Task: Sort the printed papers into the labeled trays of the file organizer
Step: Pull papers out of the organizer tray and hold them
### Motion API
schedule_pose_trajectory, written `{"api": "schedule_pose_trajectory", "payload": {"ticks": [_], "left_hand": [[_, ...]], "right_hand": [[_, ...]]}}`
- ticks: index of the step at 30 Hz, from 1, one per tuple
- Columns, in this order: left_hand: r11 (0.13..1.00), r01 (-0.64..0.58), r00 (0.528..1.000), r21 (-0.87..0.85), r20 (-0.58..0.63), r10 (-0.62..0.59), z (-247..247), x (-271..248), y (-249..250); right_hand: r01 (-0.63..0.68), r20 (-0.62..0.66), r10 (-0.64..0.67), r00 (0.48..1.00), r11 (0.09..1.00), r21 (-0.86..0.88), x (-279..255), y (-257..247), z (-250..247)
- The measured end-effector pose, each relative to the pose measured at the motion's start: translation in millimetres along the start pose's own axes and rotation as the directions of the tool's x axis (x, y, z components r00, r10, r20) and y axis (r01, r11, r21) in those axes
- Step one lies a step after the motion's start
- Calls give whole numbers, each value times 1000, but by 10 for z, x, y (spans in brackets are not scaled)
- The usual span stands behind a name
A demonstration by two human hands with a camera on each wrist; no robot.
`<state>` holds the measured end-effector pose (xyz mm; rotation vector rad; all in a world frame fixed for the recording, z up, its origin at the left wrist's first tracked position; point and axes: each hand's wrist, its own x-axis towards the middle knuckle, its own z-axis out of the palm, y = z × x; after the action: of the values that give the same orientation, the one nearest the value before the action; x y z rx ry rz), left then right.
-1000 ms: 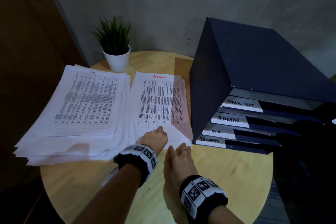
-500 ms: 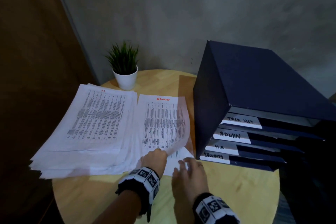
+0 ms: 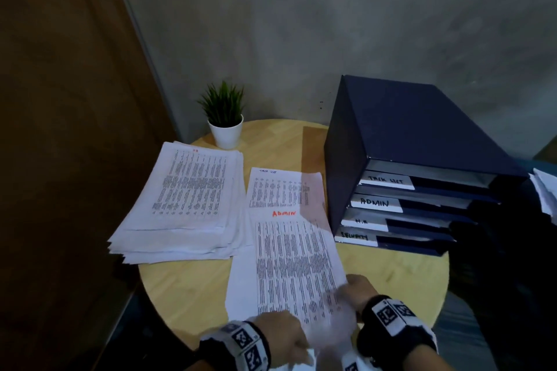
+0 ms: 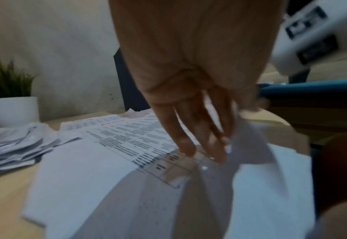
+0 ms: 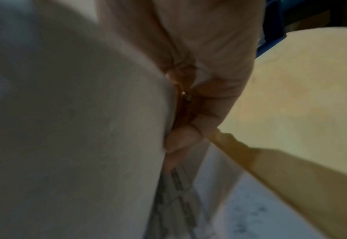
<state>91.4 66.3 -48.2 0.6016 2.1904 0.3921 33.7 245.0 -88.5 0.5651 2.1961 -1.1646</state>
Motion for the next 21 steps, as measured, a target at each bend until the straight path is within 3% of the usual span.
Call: {"api": "schedule_pose_trajectory", "payload": {"ticks": [2,5,7,9,12,13,17,18,21], "left_hand": [[980,6,999,-199,52,5,38,-52,-75],[956,142,970,-258,-157,-186,101,-67,-247],[928,243,875,-282,-349,-335,92,-67,-408],[862,250,747,-441,-479,-461,14,-61,-524],[675,44,568,-736,-538,-623,-184,-67,-615],[599,-55,542,-799,-528,-654,-268,-83,-618],[308,-451,572,-838,-536,-621,-674,-211,-542],[303,-489,563,-818,-562,-606,-780,-236,-533],[395,-501,511,-770,-632,-583,-1052,-309,-499]], "right_hand": [[-10,23,12,1000,997,-71,-48,160,-1],[21,47,-19,999,999,-40,-156,291,-57],[67,66,-70,995,996,52,-257,314,-91],[116,55,-123,991,987,113,-361,319,-125],[170,46,-181,983,969,182,-473,377,-172],[174,47,-185,982,967,184,-496,403,-190],[198,25,-210,977,951,236,-502,468,-193],[210,27,-223,974,947,242,-506,473,-188],[214,39,-231,972,945,247,-545,434,-169]]}}
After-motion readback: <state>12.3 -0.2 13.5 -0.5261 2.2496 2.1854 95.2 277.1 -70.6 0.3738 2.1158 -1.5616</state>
